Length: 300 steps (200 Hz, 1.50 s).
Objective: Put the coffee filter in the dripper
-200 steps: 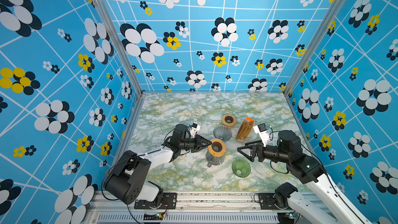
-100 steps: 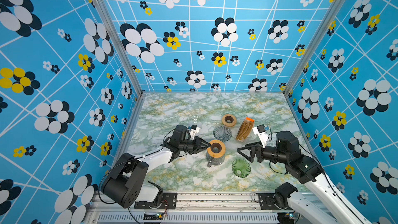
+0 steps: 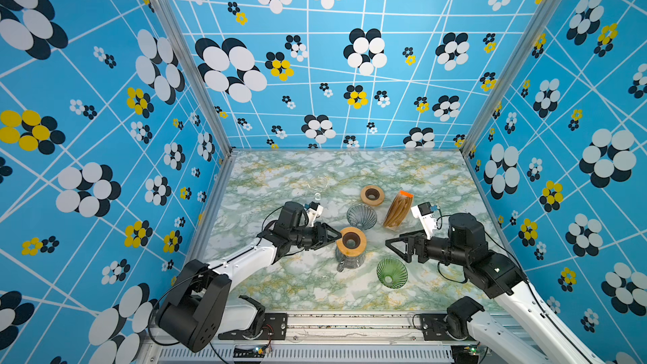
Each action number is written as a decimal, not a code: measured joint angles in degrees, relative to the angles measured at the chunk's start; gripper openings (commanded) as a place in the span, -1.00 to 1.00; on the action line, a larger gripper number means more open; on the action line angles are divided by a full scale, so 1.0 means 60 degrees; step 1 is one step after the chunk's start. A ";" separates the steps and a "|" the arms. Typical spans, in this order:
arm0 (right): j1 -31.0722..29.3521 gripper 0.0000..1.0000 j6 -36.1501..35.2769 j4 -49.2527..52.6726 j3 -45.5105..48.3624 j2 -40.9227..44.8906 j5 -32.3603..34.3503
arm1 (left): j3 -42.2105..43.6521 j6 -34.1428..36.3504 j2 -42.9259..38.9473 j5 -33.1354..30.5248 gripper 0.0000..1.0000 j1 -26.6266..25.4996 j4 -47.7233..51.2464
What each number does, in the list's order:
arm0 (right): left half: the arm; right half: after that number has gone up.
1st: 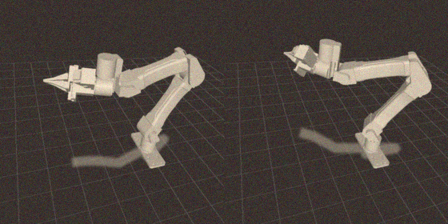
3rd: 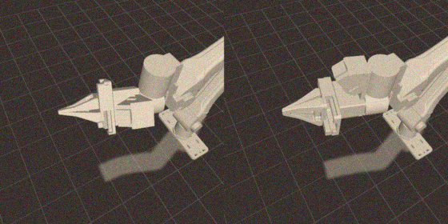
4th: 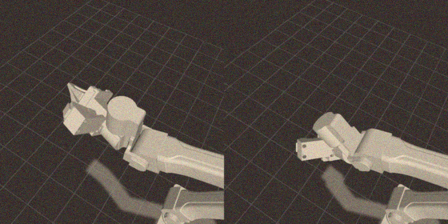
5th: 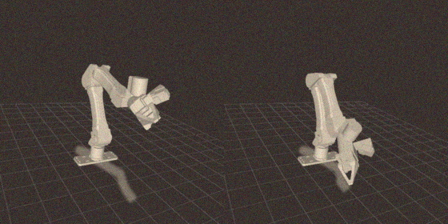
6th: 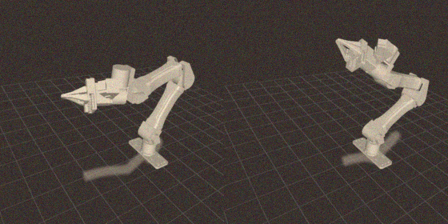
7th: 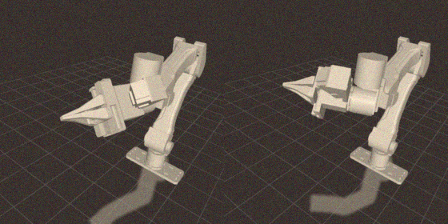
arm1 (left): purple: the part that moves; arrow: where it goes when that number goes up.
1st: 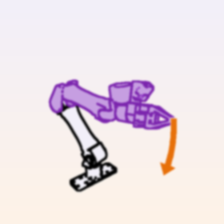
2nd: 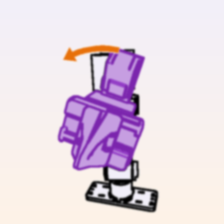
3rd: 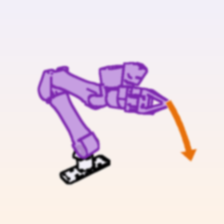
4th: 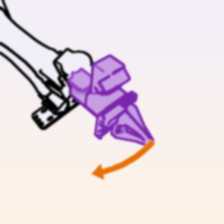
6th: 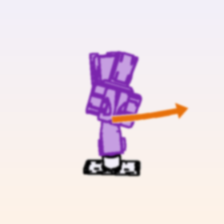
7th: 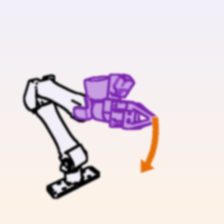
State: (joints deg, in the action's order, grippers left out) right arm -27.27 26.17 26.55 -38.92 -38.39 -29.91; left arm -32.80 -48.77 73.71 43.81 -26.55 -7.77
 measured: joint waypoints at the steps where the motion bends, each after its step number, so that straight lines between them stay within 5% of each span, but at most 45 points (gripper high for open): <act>1: 0.0000 0.97 -0.0004 0.0022 0.0000 0.0000 0.0011 | -0.0007 0.0004 -0.0025 -0.0004 0.02 -0.0004 0.0029; 56: 0.0000 0.90 -0.0044 0.1115 -0.0040 0.0000 0.1115 | -0.0317 0.1224 -0.2364 -0.0998 0.14 -0.0324 0.2594; 104: 0.0000 0.77 0.0288 0.2481 -0.0124 0.0058 0.2237 | -0.0331 0.1672 -0.3657 -0.2379 0.24 -0.1887 0.4091; 183: 0.0000 0.58 0.0867 0.3228 0.0051 -0.0379 0.2390 | -0.0331 0.2546 -0.3337 -0.5810 0.28 -0.4823 0.4725; 300: 0.0000 0.78 0.0933 0.3242 0.0160 -0.0299 0.2175 | -0.0350 0.3825 -0.2244 -0.7715 0.18 -0.5894 0.4065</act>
State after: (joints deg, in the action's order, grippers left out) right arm -27.27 31.77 46.00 -37.95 -40.18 -16.86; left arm -34.89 -25.82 60.25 -2.48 -61.91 16.62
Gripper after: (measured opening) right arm 0.882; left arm 0.614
